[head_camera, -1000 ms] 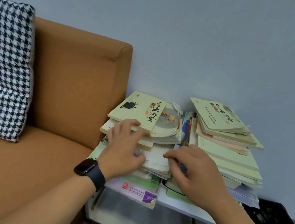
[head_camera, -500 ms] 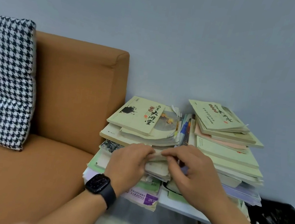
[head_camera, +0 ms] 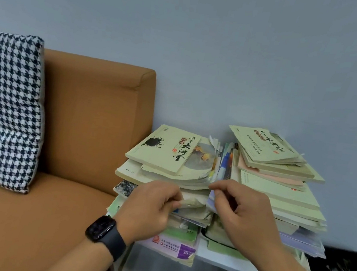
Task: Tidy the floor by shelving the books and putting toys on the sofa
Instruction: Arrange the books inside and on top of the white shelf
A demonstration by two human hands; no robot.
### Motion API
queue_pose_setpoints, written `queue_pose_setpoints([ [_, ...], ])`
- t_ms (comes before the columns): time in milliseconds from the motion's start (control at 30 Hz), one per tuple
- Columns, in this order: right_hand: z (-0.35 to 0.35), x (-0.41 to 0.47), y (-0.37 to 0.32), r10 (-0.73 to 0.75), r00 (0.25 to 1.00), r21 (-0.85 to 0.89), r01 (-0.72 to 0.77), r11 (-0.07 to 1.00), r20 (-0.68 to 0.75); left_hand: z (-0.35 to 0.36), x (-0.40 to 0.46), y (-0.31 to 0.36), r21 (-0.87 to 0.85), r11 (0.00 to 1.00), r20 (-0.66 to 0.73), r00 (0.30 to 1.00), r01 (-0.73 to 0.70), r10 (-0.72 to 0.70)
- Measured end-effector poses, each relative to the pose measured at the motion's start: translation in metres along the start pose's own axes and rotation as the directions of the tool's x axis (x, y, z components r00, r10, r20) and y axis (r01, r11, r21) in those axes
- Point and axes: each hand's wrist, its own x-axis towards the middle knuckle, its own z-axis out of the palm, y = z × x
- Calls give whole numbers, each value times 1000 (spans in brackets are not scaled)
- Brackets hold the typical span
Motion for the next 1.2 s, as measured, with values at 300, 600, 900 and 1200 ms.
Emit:
queue_pose_setpoints([
  [300, 31, 7, -19, -80, 996, -187, 84, 979, 30, -34, 21, -52, -109, 774, -393, 688, 624, -610],
  [600, 38, 6, -23, 74, 995, -151, -63, 987, 66, -25, 18, -20, -54, 852, -140, 841, 520, -522],
  [900, 26, 7, -21, 134, 988, -29, -136, 990, -70, -25, 58, -14, -121, 702, -35, 704, 702, -709],
  [1200, 8, 10, -12, 112, 977, 61, -103, 993, -183, -33, 66, -34, -266, 676, 160, 723, 687, -672],
])
